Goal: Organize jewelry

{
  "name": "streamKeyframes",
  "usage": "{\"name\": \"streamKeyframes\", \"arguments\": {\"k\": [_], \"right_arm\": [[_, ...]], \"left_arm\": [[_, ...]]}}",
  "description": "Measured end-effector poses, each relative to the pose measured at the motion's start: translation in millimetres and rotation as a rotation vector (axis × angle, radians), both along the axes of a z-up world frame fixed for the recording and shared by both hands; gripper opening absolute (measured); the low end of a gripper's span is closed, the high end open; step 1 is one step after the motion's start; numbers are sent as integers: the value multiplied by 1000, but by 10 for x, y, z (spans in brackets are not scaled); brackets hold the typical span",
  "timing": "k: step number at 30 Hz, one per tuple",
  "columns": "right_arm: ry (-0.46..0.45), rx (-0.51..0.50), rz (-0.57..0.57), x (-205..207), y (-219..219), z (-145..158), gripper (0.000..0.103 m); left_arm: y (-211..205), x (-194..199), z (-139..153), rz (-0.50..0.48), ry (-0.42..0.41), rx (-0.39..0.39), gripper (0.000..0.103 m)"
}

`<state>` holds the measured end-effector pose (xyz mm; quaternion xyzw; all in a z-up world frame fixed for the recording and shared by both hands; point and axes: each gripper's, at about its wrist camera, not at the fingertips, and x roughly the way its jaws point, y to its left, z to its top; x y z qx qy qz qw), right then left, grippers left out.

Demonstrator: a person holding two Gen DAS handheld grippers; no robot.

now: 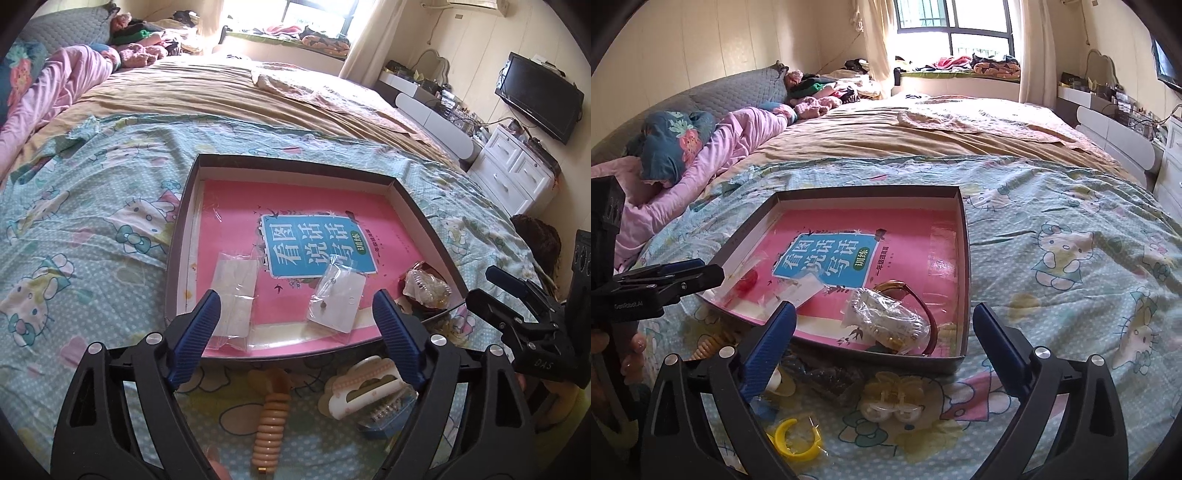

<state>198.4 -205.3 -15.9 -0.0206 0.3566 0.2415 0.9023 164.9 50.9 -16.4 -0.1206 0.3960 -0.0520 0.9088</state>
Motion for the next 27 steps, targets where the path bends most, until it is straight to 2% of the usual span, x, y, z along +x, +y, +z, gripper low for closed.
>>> {"name": "streamKeyframes", "arguments": {"k": [3,8,10,27], "right_arm": [[-8,8,-3,-19,-35,45,96],[-24,15,-8,-68,-72,122,96],[-30,20,-9,-84,-89,155,96],[-93,35,2,-291,-144,449,97]], "left_arm": [[14,-42,50,11,-7,-1,86],[36,-130,152,38,-27,11,87],[45,-162,185,45,-32,11,91],[103,-456,515,62,-104,4,93]]}}
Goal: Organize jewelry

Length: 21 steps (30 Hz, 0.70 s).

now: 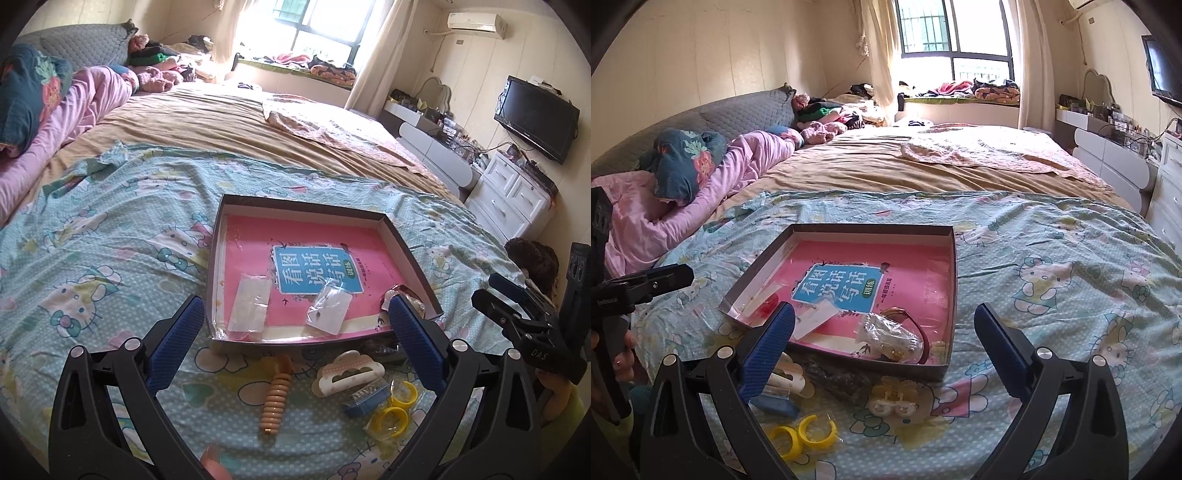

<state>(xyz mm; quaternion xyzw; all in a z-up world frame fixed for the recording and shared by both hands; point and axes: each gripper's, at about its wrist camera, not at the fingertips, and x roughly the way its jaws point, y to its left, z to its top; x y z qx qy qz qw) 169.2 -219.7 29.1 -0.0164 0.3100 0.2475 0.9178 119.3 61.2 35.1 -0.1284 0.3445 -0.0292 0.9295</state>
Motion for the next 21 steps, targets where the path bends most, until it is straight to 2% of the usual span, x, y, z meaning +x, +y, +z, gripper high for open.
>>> {"name": "streamKeyframes", "arguments": {"k": [9,21], "right_arm": [[-24,6,38,-161,58,120,97],[-24,-5,84,-345,127,128,97]], "left_arm": [[22,-146,105,3,-24,8,93],[40,-286,63,14,-15,48,93]]}}
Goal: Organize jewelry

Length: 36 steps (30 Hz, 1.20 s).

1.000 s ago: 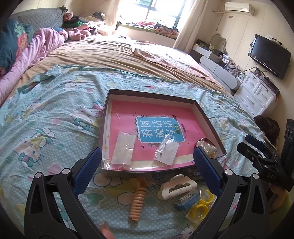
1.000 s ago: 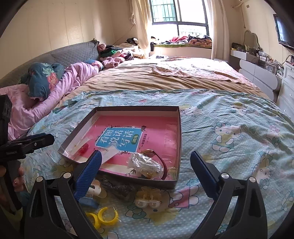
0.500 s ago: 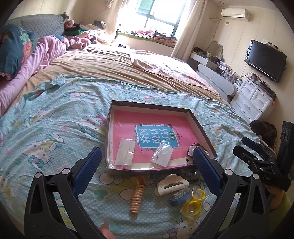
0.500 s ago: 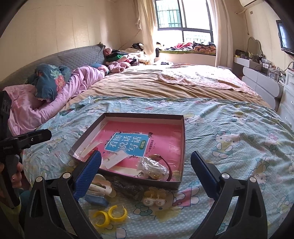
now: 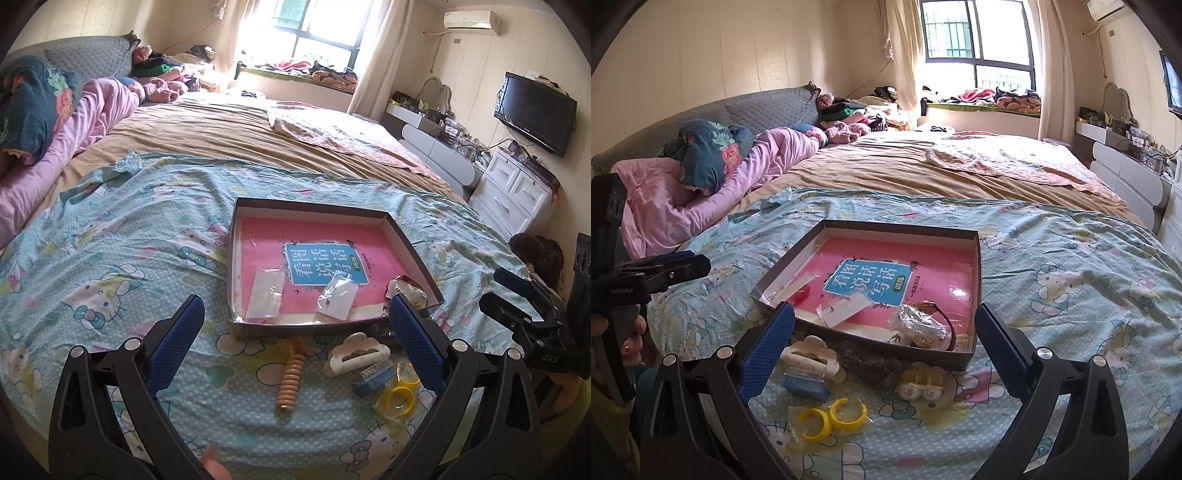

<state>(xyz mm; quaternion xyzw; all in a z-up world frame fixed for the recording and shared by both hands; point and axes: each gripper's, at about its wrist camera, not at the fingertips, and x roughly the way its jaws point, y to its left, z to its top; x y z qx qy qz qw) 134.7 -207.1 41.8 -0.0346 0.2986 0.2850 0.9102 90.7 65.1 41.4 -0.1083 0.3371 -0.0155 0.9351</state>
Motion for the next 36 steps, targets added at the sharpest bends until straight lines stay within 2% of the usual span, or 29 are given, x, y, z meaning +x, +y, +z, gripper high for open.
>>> {"name": "streamKeyframes", "arguments": {"k": [10,25,36], "right_arm": [[18,-18,26,-108,-5,-84,97],[80,-80,65,-252,22,-372,97],[143,-97,89,-298,27,-570,97]], "left_arm": [[-14,-96,-125,8,36,29,93],[-62,-192,-321,3,94,45,93],[-154,-151,-590,-11,166,54,93]]}}
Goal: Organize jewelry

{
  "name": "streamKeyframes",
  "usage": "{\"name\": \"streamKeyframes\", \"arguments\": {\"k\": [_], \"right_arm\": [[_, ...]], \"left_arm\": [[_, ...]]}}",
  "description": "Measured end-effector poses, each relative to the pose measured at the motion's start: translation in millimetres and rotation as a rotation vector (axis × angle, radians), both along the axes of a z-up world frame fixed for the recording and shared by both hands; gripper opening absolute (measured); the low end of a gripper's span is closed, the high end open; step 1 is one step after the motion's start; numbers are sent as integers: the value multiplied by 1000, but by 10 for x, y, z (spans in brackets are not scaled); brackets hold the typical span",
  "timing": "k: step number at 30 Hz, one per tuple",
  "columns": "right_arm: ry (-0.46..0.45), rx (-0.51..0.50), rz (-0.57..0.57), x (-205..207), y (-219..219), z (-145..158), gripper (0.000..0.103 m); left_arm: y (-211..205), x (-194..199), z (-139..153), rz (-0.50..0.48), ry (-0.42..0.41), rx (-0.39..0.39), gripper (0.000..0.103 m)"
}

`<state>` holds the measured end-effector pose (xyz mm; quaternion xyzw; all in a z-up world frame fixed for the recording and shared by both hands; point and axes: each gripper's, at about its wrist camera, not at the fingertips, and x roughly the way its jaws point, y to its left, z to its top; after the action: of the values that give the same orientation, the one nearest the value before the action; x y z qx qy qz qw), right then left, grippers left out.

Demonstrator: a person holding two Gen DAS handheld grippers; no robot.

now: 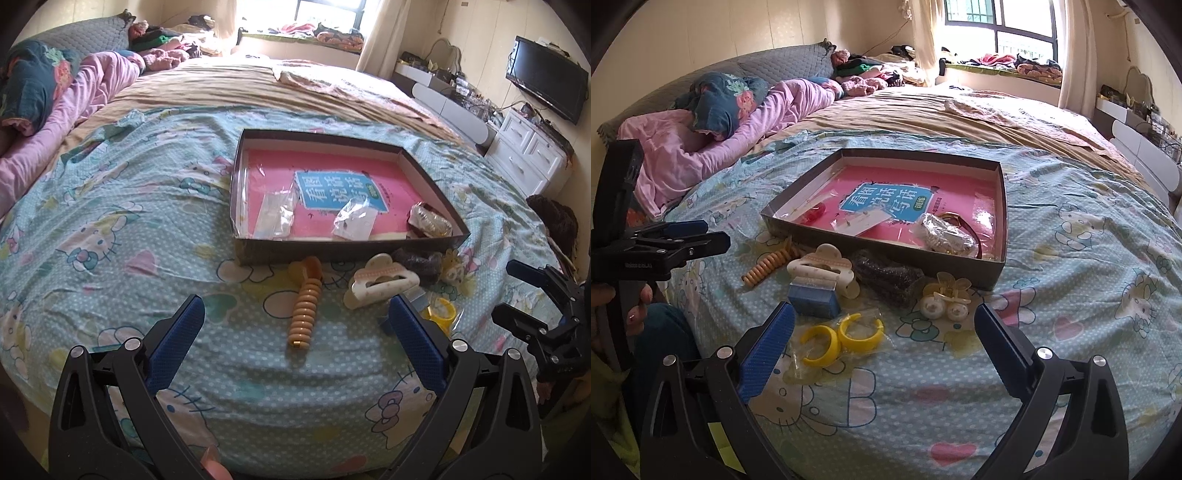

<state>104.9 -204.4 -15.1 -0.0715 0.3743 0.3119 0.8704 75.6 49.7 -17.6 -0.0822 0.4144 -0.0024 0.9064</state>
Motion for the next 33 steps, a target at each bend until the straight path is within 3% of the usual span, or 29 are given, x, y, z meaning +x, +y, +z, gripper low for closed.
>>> {"name": "streamKeyframes", "arguments": {"k": [15,20,22,25,33], "right_arm": [[54,-57,147,-152,270,-267,97],[64,-69,170,-179,328,-324,97],[67,-72,172,-172,341,-342,97],[74,-71,169,-150,339,-366,97],[68,-76,195,-103,392,-414,97]], "left_arm": [[-82,111,-348,-37,103,-27,92],[-81,155,-420,-34,124,-41,75],[-70,180,-451,-33,134,-52,60],[-65,217,-474,-29,138,-53,50],[-98,326,-526,-37,128,-35,30]]}}
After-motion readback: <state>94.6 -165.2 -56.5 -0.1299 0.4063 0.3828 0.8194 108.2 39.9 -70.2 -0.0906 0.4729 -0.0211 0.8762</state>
